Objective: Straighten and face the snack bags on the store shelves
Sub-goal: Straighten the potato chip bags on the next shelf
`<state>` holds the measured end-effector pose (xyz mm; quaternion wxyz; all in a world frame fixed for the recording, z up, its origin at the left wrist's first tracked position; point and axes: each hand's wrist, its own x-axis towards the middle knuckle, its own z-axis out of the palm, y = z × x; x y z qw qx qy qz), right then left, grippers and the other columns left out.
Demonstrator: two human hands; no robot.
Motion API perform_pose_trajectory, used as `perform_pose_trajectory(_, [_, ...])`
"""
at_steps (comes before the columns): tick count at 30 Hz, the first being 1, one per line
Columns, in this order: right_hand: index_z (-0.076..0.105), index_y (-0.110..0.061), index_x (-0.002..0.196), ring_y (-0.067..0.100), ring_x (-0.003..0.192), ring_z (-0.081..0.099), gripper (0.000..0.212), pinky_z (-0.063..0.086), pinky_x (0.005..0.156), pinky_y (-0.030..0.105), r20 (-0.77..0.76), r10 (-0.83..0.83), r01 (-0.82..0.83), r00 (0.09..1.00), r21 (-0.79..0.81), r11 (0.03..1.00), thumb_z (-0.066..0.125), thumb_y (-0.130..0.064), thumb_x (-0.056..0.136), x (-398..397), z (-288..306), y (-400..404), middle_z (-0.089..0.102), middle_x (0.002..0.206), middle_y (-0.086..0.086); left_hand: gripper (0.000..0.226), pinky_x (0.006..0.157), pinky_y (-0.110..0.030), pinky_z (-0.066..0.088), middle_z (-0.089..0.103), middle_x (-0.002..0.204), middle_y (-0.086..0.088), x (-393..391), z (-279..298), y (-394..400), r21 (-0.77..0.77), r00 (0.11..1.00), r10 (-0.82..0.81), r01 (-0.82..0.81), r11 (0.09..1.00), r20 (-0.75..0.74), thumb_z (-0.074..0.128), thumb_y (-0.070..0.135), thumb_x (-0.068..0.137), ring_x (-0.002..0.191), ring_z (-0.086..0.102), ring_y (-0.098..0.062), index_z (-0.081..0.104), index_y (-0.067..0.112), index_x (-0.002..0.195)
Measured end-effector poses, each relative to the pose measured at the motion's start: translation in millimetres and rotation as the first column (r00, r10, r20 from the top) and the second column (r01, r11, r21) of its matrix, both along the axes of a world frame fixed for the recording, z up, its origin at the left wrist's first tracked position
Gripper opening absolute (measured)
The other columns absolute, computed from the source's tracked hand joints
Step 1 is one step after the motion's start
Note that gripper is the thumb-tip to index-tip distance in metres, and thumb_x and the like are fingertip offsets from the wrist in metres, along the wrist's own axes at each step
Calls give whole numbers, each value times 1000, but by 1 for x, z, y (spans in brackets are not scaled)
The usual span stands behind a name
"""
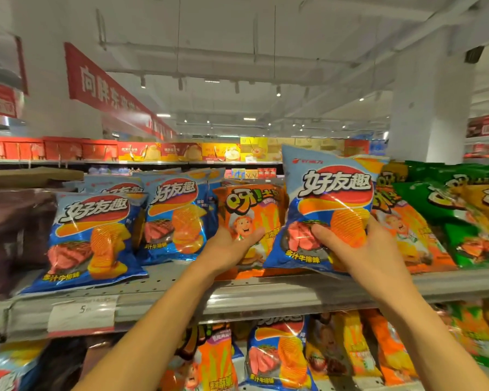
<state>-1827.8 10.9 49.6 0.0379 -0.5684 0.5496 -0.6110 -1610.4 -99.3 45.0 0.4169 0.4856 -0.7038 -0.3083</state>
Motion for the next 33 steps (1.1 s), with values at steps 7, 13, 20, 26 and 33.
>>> perform_pose_trajectory(7, [64, -29, 104, 9, 88, 67, 65, 49, 75, 33, -54, 147, -147, 988, 5, 989, 69, -78, 61, 80, 8, -23, 72, 93, -14, 33, 75, -40, 44, 64, 95, -2, 96, -33, 61, -681, 775, 581, -288, 674, 247, 38, 29, 105, 90, 56, -25, 68, 15, 99])
perform_pose_trajectory(13, [53, -26, 122, 24, 109, 63, 76, 53, 92, 47, -176, 192, -174, 966, 111, 978, 68, -77, 68, 167, 5, -55, 68, 114, -3, 27, 86, -45, 50, 63, 112, -5, 164, -71, 99, -741, 650, 708, -326, 587, 275, 48, 25, 100, 102, 58, -26, 71, 11, 105])
perform_pose_trajectory(20, [49, -22, 130, 25, 111, 64, 80, 54, 93, 47, -167, 249, -203, 954, 251, 946, 70, -74, 73, 212, -12, -83, 68, 115, -4, 33, 86, -38, 55, 55, 115, -1, 179, -81, 105, -724, 692, 648, -264, 637, 319, 55, 31, 98, 109, 57, -21, 64, 12, 123])
perform_pose_trajectory(26, [60, -29, 115, 11, 87, 64, 81, 53, 84, 37, -236, 335, -209, 912, 435, 876, 55, -93, 65, 215, -11, -88, 67, 92, -15, 39, 88, -37, 55, 54, 118, -2, 180, -81, 108, -712, 699, 631, -250, 656, 336, 58, 34, 96, 112, 56, -21, 62, 11, 126])
perform_pose_trajectory(33, [68, -23, 100, 13, 92, 64, 71, 55, 86, 39, -345, 270, -151, 899, 335, 930, 55, -87, 73, 203, -18, -65, 69, 97, -8, 39, 83, -46, 55, 62, 114, -12, 167, -82, 103, -688, 642, 708, -373, 622, 293, 70, 29, 87, 108, 60, -31, 68, 4, 117])
